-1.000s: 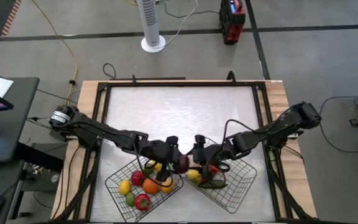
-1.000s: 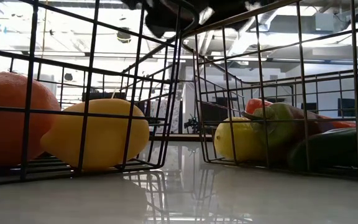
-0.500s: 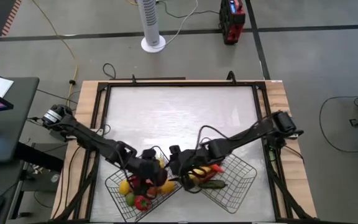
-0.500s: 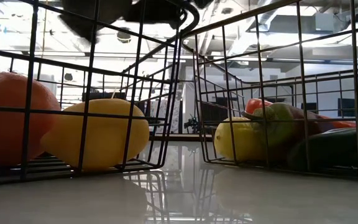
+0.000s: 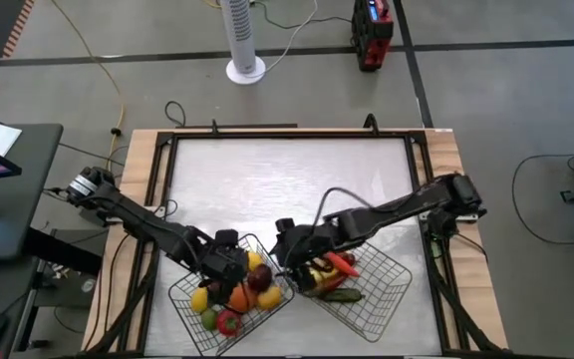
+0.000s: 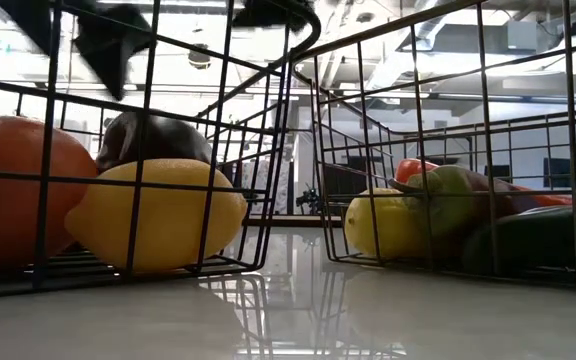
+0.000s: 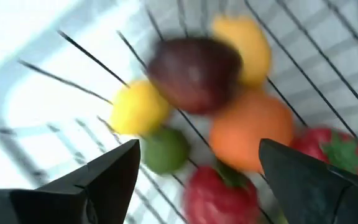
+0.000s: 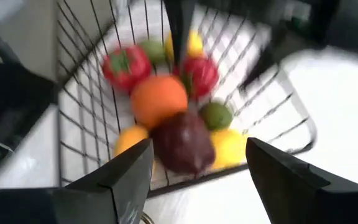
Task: Sort produce into baskets
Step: Return to Home Position
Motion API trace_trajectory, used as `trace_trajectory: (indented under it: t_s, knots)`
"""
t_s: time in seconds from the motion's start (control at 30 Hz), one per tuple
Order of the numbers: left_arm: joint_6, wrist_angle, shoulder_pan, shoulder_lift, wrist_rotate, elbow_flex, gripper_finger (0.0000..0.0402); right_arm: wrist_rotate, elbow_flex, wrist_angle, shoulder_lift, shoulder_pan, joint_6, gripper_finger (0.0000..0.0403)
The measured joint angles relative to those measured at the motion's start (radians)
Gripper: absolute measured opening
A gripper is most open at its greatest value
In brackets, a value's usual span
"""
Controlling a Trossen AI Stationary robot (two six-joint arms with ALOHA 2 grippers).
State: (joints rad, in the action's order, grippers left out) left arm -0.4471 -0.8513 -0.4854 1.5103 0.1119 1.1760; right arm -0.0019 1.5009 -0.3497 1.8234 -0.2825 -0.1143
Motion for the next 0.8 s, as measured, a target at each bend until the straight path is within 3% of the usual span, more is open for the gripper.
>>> trace_trajectory:
  t_s: [0.17,0.3,0.57,0.8]
  knots:
    - [0.076,0.028,-0.035,-0.096,0.293,0.011,0.0316,0.007,-0.087,0.049,-0.183,0.025,-0.020,0.0285]
    - [0.104,0.151,-0.061,-0.241,0.484,-0.076,0.0316,0.061,-0.283,0.173,-0.372,0.067,0.010,0.0285]
    - [0.140,0.474,0.043,-0.553,0.602,-0.445,0.0315,0.135,-0.707,0.477,-0.707,0.138,0.083,0.0285]
    - [0.174,0.652,0.124,-0.801,0.650,-0.680,0.0297,0.220,-0.908,0.495,-0.976,0.209,0.125,0.0285]
